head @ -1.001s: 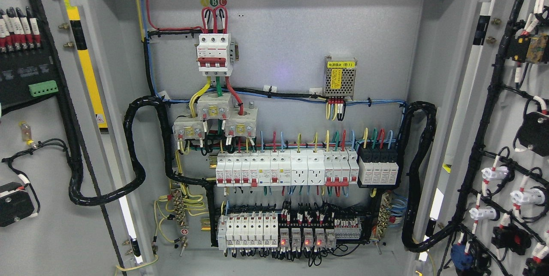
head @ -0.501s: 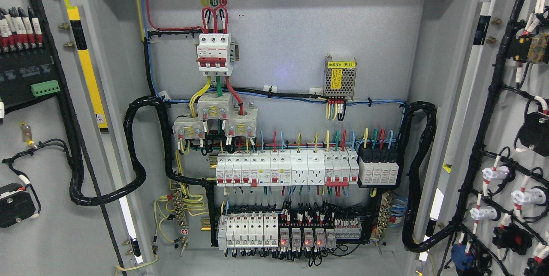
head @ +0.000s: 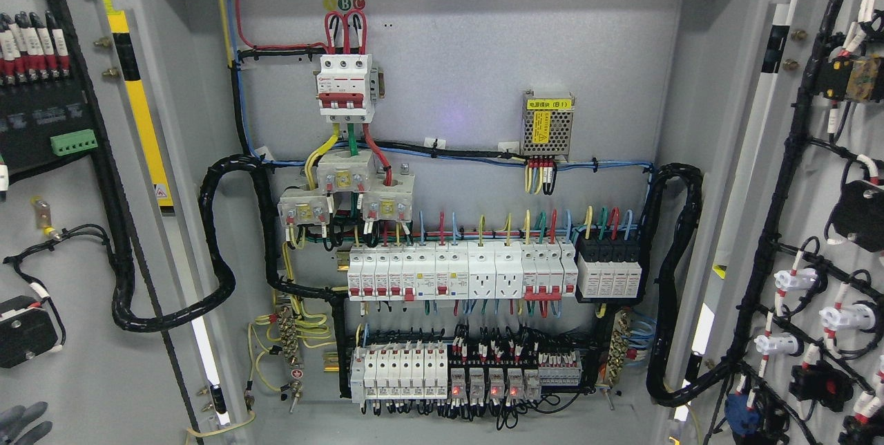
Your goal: Open door with both hands
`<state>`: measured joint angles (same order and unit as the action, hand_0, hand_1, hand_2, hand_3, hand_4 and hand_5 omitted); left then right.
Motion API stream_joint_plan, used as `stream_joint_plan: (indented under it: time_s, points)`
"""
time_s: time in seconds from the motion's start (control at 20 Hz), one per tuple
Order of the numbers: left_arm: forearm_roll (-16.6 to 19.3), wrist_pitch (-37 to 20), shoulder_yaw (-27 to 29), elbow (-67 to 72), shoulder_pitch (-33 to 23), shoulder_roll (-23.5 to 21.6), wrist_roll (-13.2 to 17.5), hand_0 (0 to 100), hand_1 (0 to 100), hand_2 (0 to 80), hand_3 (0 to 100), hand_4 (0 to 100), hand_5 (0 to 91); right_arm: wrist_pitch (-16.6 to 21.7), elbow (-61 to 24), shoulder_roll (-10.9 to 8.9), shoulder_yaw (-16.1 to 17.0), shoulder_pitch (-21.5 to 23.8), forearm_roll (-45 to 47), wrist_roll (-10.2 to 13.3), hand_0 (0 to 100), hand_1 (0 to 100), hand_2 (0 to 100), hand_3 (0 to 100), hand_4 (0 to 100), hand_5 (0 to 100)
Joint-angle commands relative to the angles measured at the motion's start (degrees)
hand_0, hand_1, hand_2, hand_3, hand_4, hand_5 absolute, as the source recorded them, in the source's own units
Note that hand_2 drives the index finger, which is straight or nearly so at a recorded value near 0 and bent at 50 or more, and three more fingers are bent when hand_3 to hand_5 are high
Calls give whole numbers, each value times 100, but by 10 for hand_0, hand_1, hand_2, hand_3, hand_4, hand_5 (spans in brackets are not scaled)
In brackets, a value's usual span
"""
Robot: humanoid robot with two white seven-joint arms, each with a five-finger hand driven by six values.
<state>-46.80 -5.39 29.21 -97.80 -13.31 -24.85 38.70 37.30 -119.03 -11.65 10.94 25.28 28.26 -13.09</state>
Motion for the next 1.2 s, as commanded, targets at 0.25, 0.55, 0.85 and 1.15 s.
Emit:
stream_joint_plan:
  time_s: [0.25,0.55,0.85,1.15]
  points:
    - [1207,-67,-2427,-538,-320,788,-284,120,556,0,0,0,0,-47,536,-417,-2146,21,-75,-36,0,500,40,0,0,0]
    - [1349,-67,-3535,558,-559,1088,-791,120,556,0,0,0,0,-65,2934,-330,-3203,-49,-812,-53,0,500,40,0,0,0]
    - [1550,-67,-4108,2902,-498,1632,-2452,120,556,0,0,0,0,-56,5763,268,-3274,-409,-954,-54,0,500,40,0,0,0]
    - [1798,-76,-4108,6128,-155,2072,-2982,120,556,0,0,0,0,-91,7962,707,-3204,-638,-954,-19,0,500,40,0,0,0]
